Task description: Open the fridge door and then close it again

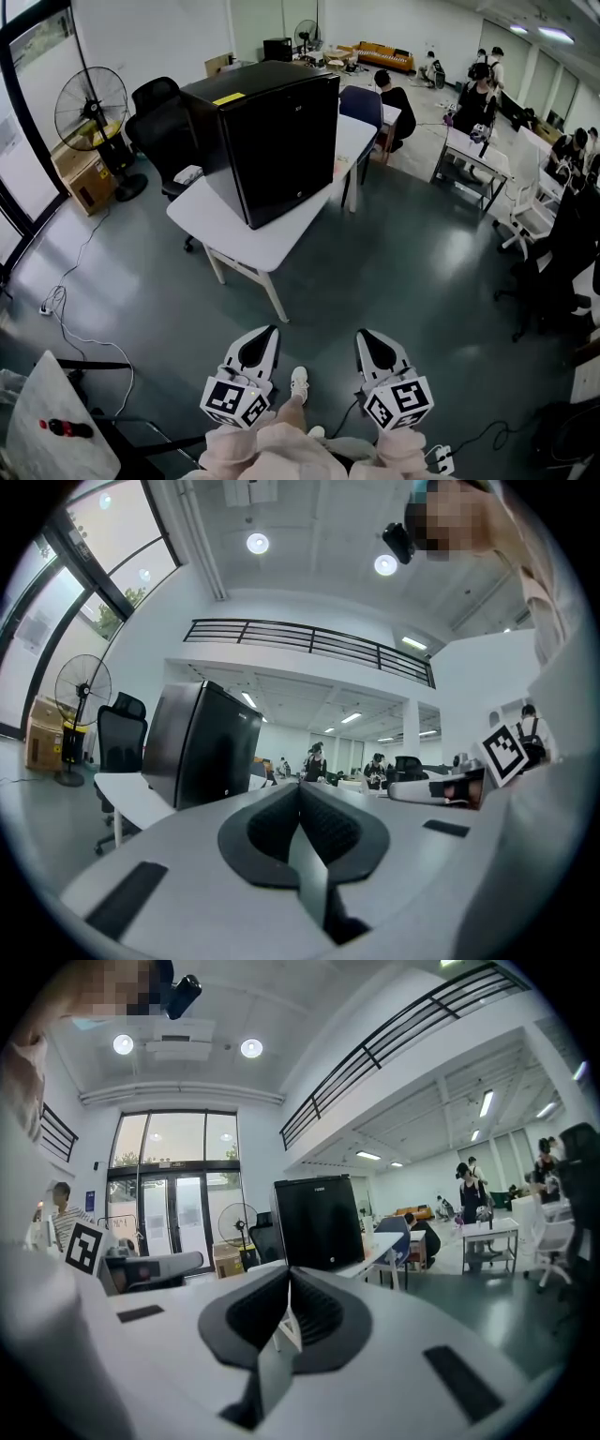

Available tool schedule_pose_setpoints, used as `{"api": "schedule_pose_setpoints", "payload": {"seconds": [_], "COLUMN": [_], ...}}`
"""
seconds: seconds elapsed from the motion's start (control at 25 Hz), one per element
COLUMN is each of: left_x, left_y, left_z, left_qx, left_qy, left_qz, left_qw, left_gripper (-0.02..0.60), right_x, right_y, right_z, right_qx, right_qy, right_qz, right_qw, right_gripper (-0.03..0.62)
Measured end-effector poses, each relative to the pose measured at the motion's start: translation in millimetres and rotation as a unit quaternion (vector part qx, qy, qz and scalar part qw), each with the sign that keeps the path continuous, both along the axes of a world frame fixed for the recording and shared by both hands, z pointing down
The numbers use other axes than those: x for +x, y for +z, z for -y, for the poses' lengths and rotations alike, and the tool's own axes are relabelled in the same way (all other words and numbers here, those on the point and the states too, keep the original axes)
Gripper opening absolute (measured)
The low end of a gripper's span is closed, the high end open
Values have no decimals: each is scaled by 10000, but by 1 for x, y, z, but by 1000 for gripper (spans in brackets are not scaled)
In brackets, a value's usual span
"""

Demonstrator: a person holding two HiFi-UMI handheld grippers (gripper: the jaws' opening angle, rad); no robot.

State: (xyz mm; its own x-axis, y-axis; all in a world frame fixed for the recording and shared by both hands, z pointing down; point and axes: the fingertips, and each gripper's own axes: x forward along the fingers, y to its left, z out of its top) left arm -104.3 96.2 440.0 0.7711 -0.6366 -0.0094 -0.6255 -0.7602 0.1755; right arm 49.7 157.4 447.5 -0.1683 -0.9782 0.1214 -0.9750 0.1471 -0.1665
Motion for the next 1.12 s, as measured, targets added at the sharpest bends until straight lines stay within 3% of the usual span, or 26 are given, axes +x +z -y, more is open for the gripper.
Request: {"api": "schedule_pose_setpoints", "payload": {"seconds": [0.44, 0.88, 1.12], "left_x": [9, 10, 10], "left_y": [-29, -26, -24], "left_z": [143, 234, 258], "left_qx": [187, 199, 239], "left_qy": [-250, -243, -128], "left_qz": [-152, -141, 51], "left_qw": [9994, 9994, 9996], "left_gripper": [12, 12, 12], "right_x": [12, 13, 6], "right_y": [-32, -29, -48], "right_z": [157, 247, 279], "right_qx": [211, 256, 647], "right_qy": [-331, -359, -747], "right_qz": [-126, 75, -638], "right_qw": [9991, 9990, 9931], "right_gripper": [15, 15, 15]}}
